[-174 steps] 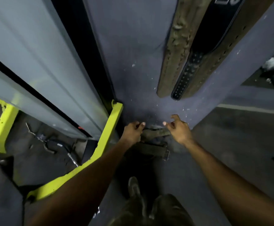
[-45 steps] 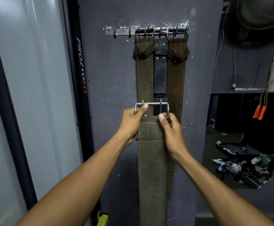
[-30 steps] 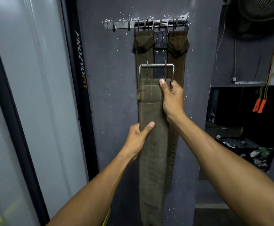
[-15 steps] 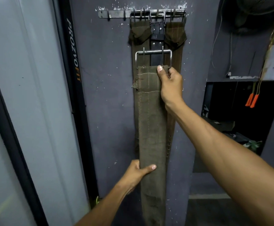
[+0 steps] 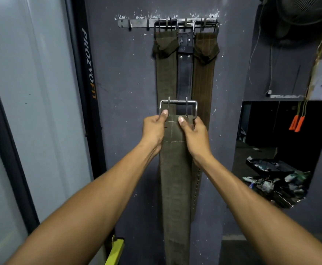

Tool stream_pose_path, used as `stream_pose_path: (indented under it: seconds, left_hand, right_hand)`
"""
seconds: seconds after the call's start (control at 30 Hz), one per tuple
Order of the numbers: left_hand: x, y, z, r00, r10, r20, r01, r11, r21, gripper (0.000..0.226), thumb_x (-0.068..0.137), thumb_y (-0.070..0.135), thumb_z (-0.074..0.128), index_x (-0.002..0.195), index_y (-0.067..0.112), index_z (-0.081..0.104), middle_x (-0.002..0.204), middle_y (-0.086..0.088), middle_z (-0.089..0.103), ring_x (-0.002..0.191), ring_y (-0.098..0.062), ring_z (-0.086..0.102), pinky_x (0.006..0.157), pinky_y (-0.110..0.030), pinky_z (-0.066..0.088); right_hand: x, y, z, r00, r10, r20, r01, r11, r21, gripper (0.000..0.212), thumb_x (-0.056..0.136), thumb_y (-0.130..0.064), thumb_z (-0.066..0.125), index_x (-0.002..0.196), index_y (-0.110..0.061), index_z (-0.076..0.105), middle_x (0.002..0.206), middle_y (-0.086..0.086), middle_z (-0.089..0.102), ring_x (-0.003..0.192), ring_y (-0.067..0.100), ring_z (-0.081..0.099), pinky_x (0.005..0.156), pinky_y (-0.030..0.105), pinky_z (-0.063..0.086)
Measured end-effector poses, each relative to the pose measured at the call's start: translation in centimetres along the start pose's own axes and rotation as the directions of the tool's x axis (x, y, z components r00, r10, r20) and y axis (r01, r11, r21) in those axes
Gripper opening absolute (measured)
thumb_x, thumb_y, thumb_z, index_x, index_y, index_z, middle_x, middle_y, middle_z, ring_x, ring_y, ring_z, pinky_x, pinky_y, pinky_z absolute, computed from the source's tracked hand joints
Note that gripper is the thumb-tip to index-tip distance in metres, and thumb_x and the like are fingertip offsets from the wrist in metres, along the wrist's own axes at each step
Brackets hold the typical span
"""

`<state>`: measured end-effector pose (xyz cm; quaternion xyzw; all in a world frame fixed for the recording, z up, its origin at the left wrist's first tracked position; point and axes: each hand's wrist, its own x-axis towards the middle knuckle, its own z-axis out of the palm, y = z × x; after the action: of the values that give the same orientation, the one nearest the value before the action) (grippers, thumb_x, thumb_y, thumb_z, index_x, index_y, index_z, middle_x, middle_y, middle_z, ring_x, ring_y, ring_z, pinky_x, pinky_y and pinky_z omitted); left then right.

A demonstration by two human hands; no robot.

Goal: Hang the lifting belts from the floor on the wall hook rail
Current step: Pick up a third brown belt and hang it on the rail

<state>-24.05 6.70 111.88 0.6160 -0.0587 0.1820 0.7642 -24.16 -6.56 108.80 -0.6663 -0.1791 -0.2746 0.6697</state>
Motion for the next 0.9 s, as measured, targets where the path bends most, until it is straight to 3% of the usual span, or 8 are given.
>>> stream_pose_path:
  seconds: [0.07, 0.13, 0.23, 0.37, 0.5, 0.63, 0.73, 0.9]
  left_hand:
    - [-0.1, 0.7, 0.4, 0.999, 0.039, 0.009, -0.039, 0.998, -0.054, 0.025, 0.103, 0.03, 0.061, 0.108, 0.007, 0.065, 0.1, -0.02, 0.061, 0.09, -0.03, 0.054, 0.09, -0.058, 0.055]
    - [0.4, 1.8, 0.5, 0.996, 0.092, 0.002, -0.091, 0.991, -0.099, 0.019, 0.103, 0.03, 0.061, 0.108, 0.013, 0.056, 0.103, -0.014, 0.049, 0.094, -0.028, 0.044, 0.084, -0.044, 0.042]
    - [1.2, 2.9, 0.6, 0.99, 0.14, -0.02, -0.142, 0.981, -0.129, 0.019, 0.104, 0.029, 0.061, 0.106, 0.013, 0.052, 0.104, -0.014, 0.044, 0.095, -0.028, 0.04, 0.083, -0.041, 0.032]
    - [1.2, 4.6, 0.4, 0.983, 0.179, -0.05, -0.185, 0.968, -0.171, 0.021, 0.104, 0.029, 0.061, 0.102, 0.009, 0.056, 0.1, -0.016, 0.048, 0.091, -0.029, 0.043, 0.08, -0.042, 0.036]
    - [1.7, 6.8, -0.6, 0.974, 0.216, -0.068, -0.225, 0.961, -0.16, 0.024, 0.104, 0.03, 0.061, 0.1, 0.006, 0.058, 0.097, -0.017, 0.052, 0.089, -0.03, 0.048, 0.078, -0.042, 0.04]
    - [2.1, 7.0, -2.0, 0.967, 0.237, -0.095, -0.25, 0.953, -0.17, 0.036, 0.104, 0.027, 0.062, 0.083, -0.001, 0.067, 0.077, -0.016, 0.068, 0.073, -0.025, 0.065, 0.069, -0.035, 0.055]
    - [2.8, 7.4, -3.2, 0.967, 0.235, -0.095, -0.248, 0.953, -0.174, 0.036, 0.103, 0.027, 0.063, 0.074, 0.006, 0.07, 0.062, -0.003, 0.074, 0.058, -0.013, 0.071, 0.056, -0.026, 0.058]
    - [3.1, 6.5, -4.1, 0.971, 0.225, -0.084, -0.237, 0.957, -0.169, 0.037, 0.103, 0.027, 0.063, 0.072, 0.007, 0.07, 0.06, -0.003, 0.072, 0.055, -0.013, 0.069, 0.054, -0.025, 0.057]
  right_hand:
    - [-1.7, 1.2, -0.7, 0.995, 0.034, 0.093, -0.046, 0.99, 0.134, 0.034, 0.091, -0.052, 0.073, 0.117, -0.032, 0.065, 0.114, -0.01, 0.078, 0.106, 0.008, 0.075, 0.09, 0.035, 0.064]
    - [-4.4, 3.4, -1.0, 0.971, 0.097, 0.22, -0.131, 0.981, 0.146, 0.028, 0.094, -0.036, 0.076, 0.12, -0.03, 0.068, 0.116, -0.011, 0.079, 0.109, 0.01, 0.075, 0.084, 0.024, 0.062]
    - [-6.4, 5.4, -1.0, 0.952, 0.216, 0.218, -0.254, 0.953, 0.164, 0.013, 0.095, -0.023, 0.074, 0.102, -0.014, 0.079, 0.101, 0.005, 0.083, 0.098, 0.026, 0.079, 0.075, 0.027, 0.064]
    - [-7.0, 5.5, -1.1, 0.932, 0.232, 0.278, -0.293, 0.935, 0.202, 0.015, 0.093, -0.02, 0.074, 0.104, -0.01, 0.078, 0.098, 0.005, 0.083, 0.09, 0.019, 0.079, 0.075, 0.032, 0.066]
    - [-9.9, 7.8, -0.5, 0.919, 0.276, 0.28, -0.326, 0.934, 0.148, 0.008, 0.092, -0.02, 0.077, 0.1, -0.016, 0.078, 0.096, -0.004, 0.084, 0.086, 0.01, 0.08, 0.069, 0.019, 0.06]
    - [-12.3, 10.0, 0.1, 0.847, 0.322, 0.422, -0.385, 0.92, 0.07, 0.029, 0.091, -0.016, 0.08, 0.119, -0.014, 0.073, 0.113, -0.001, 0.082, 0.106, 0.018, 0.078, 0.081, 0.025, 0.061]
    - [-14.8, 12.9, 0.3, 0.81, 0.403, 0.426, -0.446, 0.895, 0.002, 0.025, 0.091, -0.012, 0.079, 0.116, -0.017, 0.074, 0.118, 0.004, 0.08, 0.111, 0.022, 0.076, 0.085, 0.025, 0.061]
    - [-11.3, 10.3, 1.7, 0.855, 0.293, 0.427, -0.356, 0.931, 0.075, 0.039, 0.093, -0.025, 0.076, 0.13, -0.022, 0.066, 0.129, 0.006, 0.075, 0.115, 0.019, 0.074, 0.09, 0.031, 0.061]
